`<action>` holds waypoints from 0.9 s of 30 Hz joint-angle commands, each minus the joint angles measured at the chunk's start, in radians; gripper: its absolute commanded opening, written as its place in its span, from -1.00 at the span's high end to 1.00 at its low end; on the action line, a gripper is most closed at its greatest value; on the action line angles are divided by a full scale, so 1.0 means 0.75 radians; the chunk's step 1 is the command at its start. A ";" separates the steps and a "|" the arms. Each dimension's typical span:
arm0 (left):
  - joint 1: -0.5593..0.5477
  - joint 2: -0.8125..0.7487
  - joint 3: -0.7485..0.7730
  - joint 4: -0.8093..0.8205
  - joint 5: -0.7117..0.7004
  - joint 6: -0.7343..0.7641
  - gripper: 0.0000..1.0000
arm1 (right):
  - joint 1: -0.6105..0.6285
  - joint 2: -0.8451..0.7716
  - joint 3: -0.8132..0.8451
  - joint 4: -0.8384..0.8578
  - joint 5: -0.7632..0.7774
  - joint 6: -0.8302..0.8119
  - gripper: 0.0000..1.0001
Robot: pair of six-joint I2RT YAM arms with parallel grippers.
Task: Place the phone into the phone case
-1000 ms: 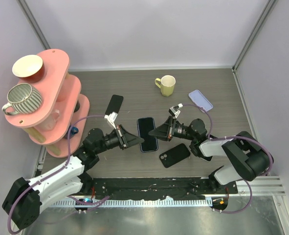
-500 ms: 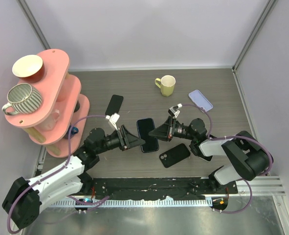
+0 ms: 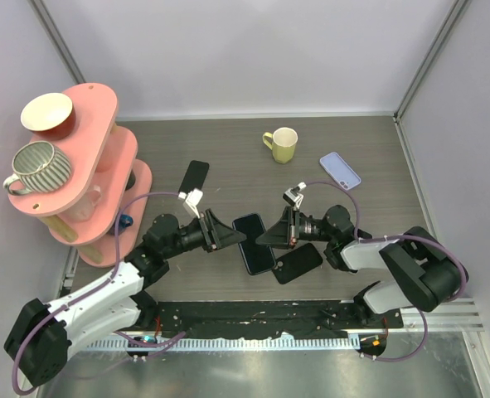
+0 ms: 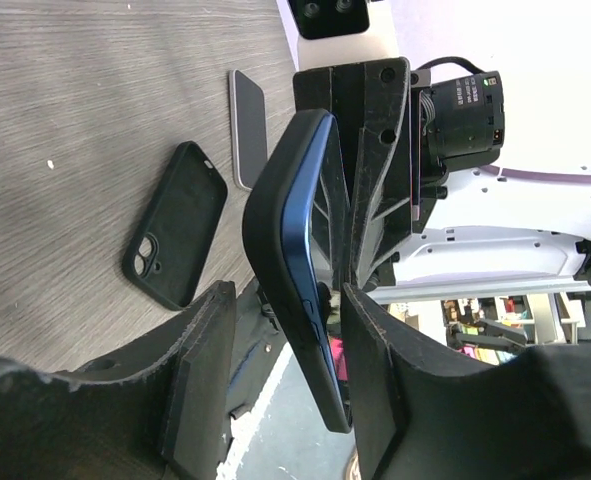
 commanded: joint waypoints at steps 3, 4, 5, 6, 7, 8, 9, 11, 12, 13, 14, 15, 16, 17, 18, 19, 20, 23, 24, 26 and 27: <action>-0.001 0.004 0.052 0.086 -0.005 0.010 0.12 | 0.010 -0.075 -0.013 0.546 -0.068 -0.020 0.98; -0.003 0.004 0.048 0.094 -0.003 0.006 0.15 | 0.010 -0.068 -0.015 0.546 -0.070 -0.024 0.98; -0.003 0.004 0.044 0.102 -0.005 0.004 0.20 | 0.012 -0.052 -0.015 0.546 -0.072 -0.024 0.98; -0.003 0.002 0.035 0.106 -0.008 0.004 0.33 | 0.014 -0.046 -0.019 0.546 -0.082 -0.024 0.97; -0.001 -0.002 0.033 0.104 -0.014 0.004 0.41 | 0.016 -0.040 -0.021 0.546 -0.082 -0.029 0.96; -0.001 -0.004 0.031 0.102 -0.030 0.004 0.50 | 0.016 -0.034 -0.023 0.546 -0.084 -0.031 0.96; 0.001 -0.010 0.023 0.102 -0.036 0.002 0.69 | 0.018 -0.034 -0.027 0.546 -0.086 -0.033 0.93; -0.001 -0.018 0.021 0.106 -0.040 0.002 0.92 | 0.018 -0.040 -0.029 0.546 -0.086 -0.029 0.86; -0.001 -0.022 0.023 0.102 -0.038 0.004 0.99 | 0.018 -0.048 -0.029 0.546 -0.084 -0.025 0.68; 0.001 -0.022 0.025 0.092 -0.036 0.010 1.00 | 0.022 -0.048 -0.023 0.546 -0.074 -0.014 0.55; -0.001 -0.020 0.031 0.084 -0.026 0.020 1.00 | 0.016 -0.044 -0.015 0.544 -0.068 0.010 0.43; -0.001 -0.018 0.047 0.071 -0.002 0.049 0.99 | 0.018 -0.030 0.008 0.546 -0.060 0.029 0.32; -0.001 -0.008 0.058 0.039 0.017 0.065 0.99 | 0.016 -0.025 0.022 0.546 -0.033 0.041 0.28; 0.001 -0.006 0.068 0.026 0.037 0.080 1.00 | 0.016 -0.019 0.034 0.546 -0.019 0.053 0.25; 0.001 0.000 0.082 0.020 0.060 0.110 0.99 | 0.018 -0.017 0.067 0.546 -0.012 0.074 0.21; -0.001 0.014 0.091 0.002 0.098 0.127 1.00 | 0.016 -0.015 0.085 0.546 -0.006 0.080 0.20; -0.001 0.021 0.095 -0.012 0.105 0.141 1.00 | 0.016 -0.015 0.098 0.546 0.004 0.086 0.20; -0.001 0.029 0.095 -0.023 0.121 0.149 0.99 | 0.018 -0.017 0.147 0.546 0.004 0.106 0.23; 0.001 0.029 0.089 -0.017 0.127 0.147 1.00 | 0.016 -0.019 0.157 0.546 0.006 0.106 0.28; 0.001 0.025 0.082 0.010 0.144 0.141 1.00 | 0.016 -0.013 0.159 0.548 0.020 0.096 0.38; 0.001 0.023 0.082 0.014 0.148 0.141 0.99 | 0.016 -0.009 0.161 0.548 0.020 0.096 0.51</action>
